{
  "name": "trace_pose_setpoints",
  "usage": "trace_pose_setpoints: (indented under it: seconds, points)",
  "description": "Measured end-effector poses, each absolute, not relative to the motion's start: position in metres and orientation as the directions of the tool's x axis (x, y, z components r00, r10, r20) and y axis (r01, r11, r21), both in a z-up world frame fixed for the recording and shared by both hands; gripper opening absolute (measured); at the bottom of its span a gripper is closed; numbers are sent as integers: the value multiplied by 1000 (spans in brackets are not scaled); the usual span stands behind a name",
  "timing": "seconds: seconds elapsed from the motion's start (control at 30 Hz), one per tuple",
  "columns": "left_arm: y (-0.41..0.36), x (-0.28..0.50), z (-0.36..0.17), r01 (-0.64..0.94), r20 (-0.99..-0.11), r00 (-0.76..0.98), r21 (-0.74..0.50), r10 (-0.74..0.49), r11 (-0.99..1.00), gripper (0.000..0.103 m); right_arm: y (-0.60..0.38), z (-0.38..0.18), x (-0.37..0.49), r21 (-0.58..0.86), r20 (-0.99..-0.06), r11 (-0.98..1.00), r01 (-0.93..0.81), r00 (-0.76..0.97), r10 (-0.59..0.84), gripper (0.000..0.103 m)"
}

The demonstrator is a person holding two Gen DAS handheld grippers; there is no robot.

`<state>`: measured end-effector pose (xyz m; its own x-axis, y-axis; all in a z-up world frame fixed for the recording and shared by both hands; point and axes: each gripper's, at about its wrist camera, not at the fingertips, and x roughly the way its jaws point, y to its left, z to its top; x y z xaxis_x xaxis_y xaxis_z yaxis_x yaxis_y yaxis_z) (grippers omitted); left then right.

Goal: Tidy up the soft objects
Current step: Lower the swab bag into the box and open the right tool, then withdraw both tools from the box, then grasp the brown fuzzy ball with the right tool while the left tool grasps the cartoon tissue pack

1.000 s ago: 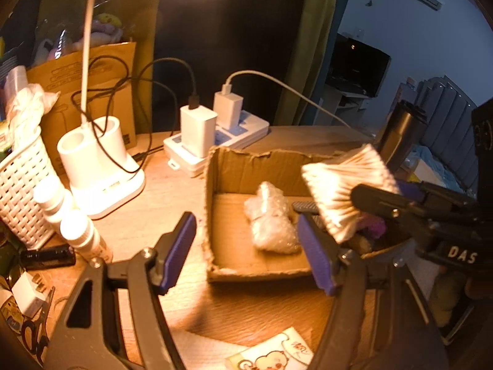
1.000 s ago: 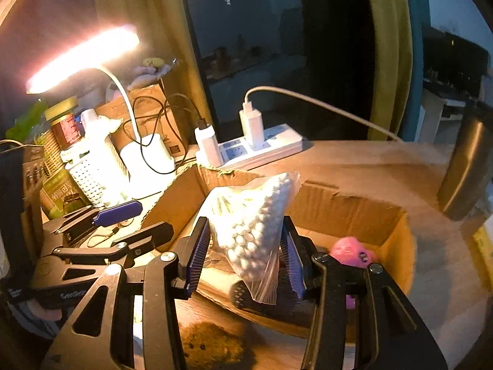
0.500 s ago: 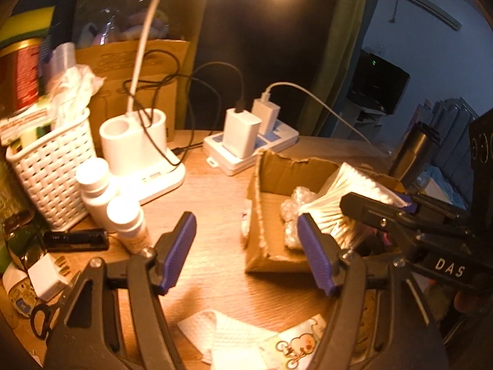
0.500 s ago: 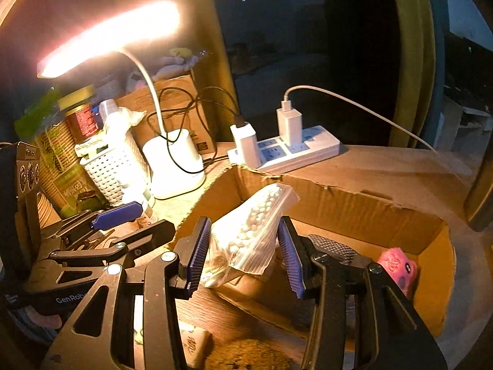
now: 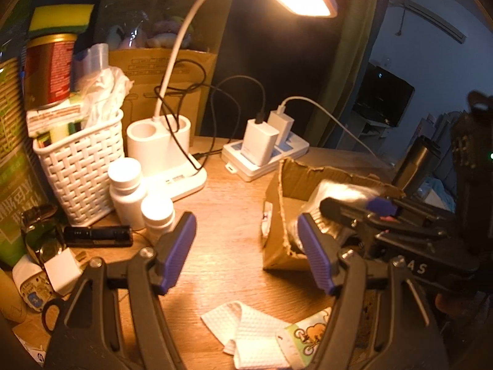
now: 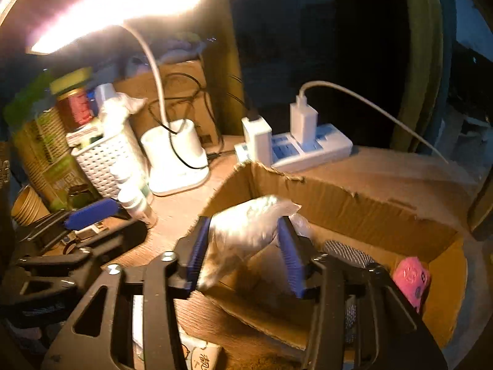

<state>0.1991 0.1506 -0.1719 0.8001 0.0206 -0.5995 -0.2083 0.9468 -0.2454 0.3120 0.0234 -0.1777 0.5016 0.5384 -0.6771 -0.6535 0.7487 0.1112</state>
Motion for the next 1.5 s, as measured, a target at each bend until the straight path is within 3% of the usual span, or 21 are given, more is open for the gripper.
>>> trace_pose_setpoints:
  seconds: [0.9, 1.17, 1.5]
  points:
    - [95, 157, -153, -125, -559, 829, -200, -9, 972, 69, -62, -146, 244, 70, -625, 791, -608, 591, 510, 53]
    - [77, 141, -156, -115, -564, 826, -196, -16, 974, 70, -89, -154, 226, 91, -631, 804, -588, 591, 503, 60]
    - [68, 120, -182, -131, -598, 801, -199, -14, 971, 70, -87, -181, 211, 104, -669, 791, -603, 546, 504, 60]
